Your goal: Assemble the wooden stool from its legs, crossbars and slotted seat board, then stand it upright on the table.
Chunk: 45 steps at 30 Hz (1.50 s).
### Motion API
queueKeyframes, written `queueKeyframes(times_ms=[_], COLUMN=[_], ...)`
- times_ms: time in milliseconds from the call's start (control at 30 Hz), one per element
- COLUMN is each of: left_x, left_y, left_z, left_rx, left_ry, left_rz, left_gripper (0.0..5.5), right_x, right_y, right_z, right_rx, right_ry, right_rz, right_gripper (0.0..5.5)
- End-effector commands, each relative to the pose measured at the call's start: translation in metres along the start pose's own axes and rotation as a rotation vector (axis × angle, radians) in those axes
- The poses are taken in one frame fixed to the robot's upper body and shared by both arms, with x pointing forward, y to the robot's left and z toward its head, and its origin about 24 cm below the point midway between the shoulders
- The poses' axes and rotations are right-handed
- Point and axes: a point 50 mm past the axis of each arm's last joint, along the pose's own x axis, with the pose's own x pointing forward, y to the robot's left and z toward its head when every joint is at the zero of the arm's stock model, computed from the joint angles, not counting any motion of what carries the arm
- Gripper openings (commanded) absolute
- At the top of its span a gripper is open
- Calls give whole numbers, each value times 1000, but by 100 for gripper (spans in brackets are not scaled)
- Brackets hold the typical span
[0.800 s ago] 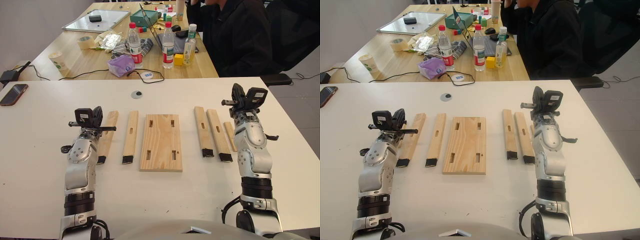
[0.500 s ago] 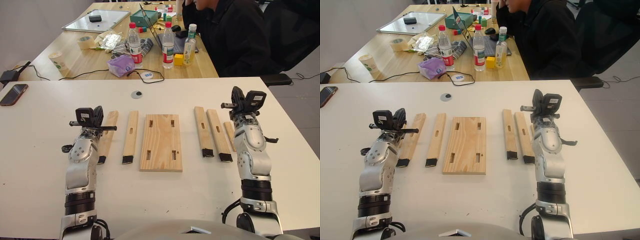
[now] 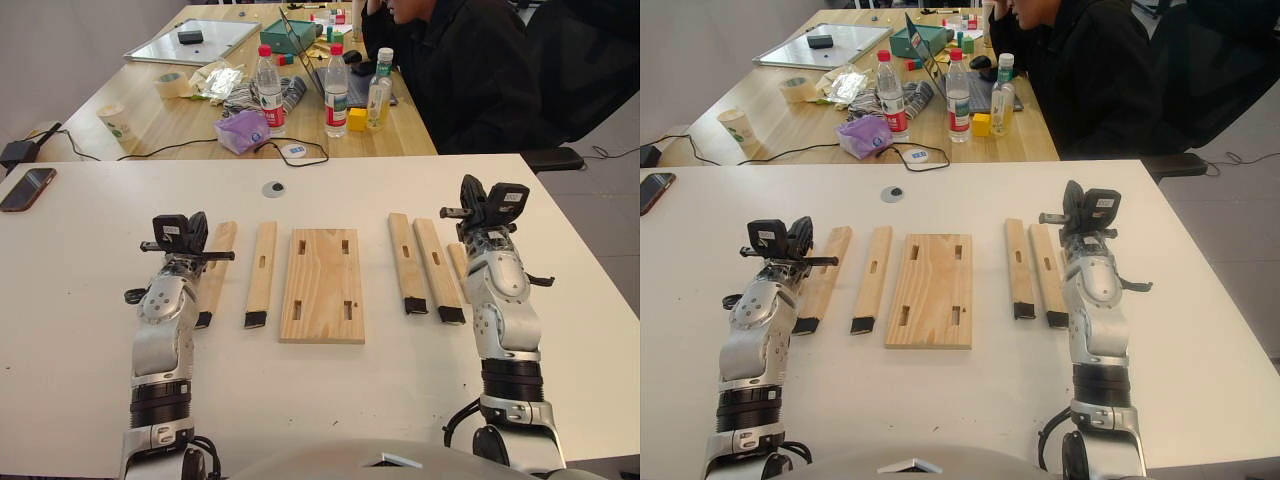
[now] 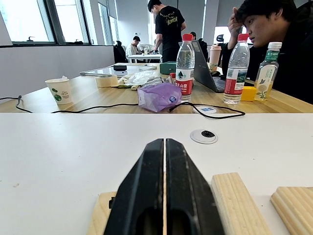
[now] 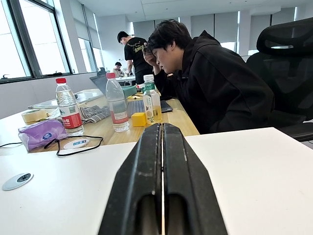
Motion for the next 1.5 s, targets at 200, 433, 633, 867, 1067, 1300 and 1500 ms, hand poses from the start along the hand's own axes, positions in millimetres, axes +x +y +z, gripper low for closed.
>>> queueKeyframes(times_ms=[200, 433, 633, 867, 1067, 1300, 1500], left_x=[2, 2, -3, -5, -8, -18, -6], left_y=[1, 22, 57, 55, 57, 61, 60], left_z=[-4, -18, -39, -46, -53, -64, -39], left_rx=[17, 2, 11, -4, 0, -35, -59], left_ry=[29, 153, 393, 475, 518, 587, 439], left_rz=[3, 95, 164, 113, 105, 99, 71], left_gripper=[3, 38, 138, 199, 199, 199, 199], right_x=[-3, -3, -2, -4, -3, -3, -4], right_y=[2, 4, 4, 2, 2, 2, 2], right_z=[-4, -5, -6, -5, -5, -6, -8], right_rx=[7, 8, 11, 8, 7, 7, 7], right_ry=[10, 15, 15, 13, 13, 17, 21], right_rz=[1, 5, 0, -11, -10, -15, -17], right_gripper=[2, 0, 0, 0, 0, 0, 0])
